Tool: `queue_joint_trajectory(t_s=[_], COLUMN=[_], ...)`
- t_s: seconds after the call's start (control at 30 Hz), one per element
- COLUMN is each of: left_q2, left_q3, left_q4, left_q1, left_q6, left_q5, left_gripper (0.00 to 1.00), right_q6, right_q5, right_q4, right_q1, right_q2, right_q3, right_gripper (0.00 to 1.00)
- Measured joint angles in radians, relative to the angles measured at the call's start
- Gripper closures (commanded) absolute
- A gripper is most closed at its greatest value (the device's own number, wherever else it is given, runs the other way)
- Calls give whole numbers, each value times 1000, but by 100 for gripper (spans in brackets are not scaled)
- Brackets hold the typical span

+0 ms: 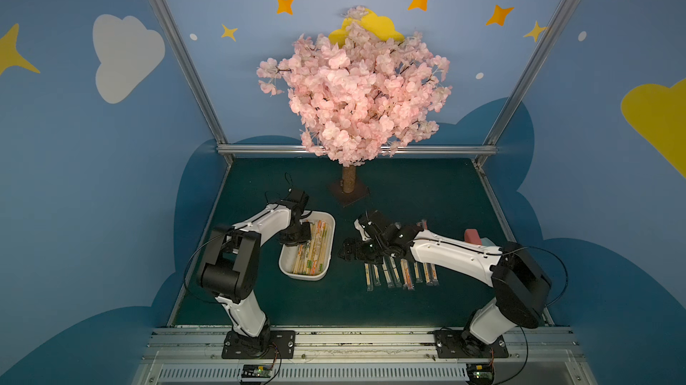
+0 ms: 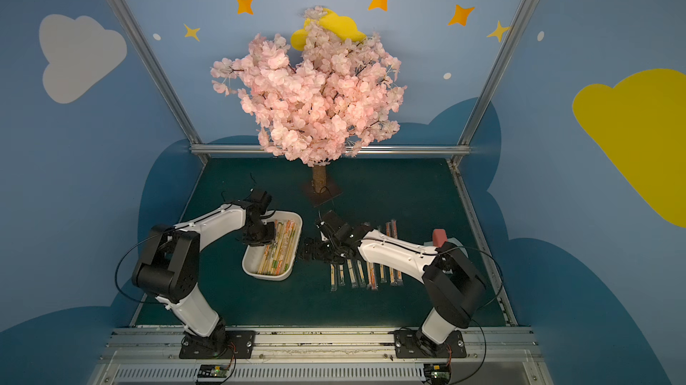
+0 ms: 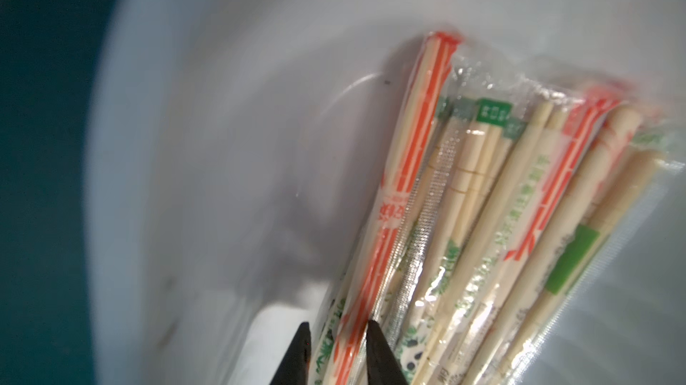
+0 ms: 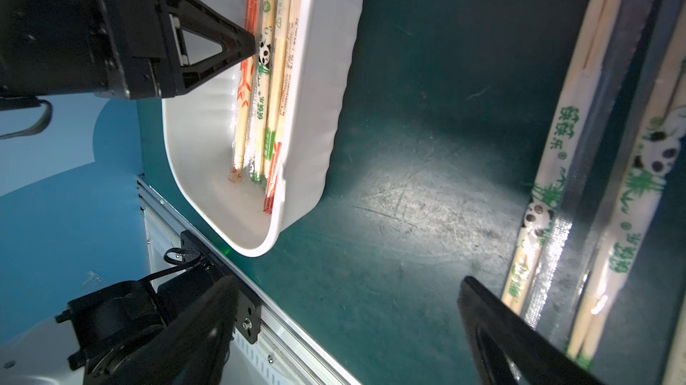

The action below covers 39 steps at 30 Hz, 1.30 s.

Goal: Take the paired disposable chopsticks out of the storage box
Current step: Pick up the paired disposable chopsticks from the storage box.

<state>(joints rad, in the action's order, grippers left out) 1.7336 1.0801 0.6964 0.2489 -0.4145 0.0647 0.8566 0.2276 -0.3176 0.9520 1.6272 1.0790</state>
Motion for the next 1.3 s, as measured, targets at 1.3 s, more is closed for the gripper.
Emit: queue_joint_trajectory(t_s=[1.3], left_q2=[-194], left_q3=[101], left_q4=[100], left_q1=[6], left_q6=[-15], left_q5=[-111], left_gripper=[97], right_q6=[-23], right_q5=[-75], right_q4=[5], right_q1=[15], right_q2=[-60], right_q3=[-19], right_gripper=[4])
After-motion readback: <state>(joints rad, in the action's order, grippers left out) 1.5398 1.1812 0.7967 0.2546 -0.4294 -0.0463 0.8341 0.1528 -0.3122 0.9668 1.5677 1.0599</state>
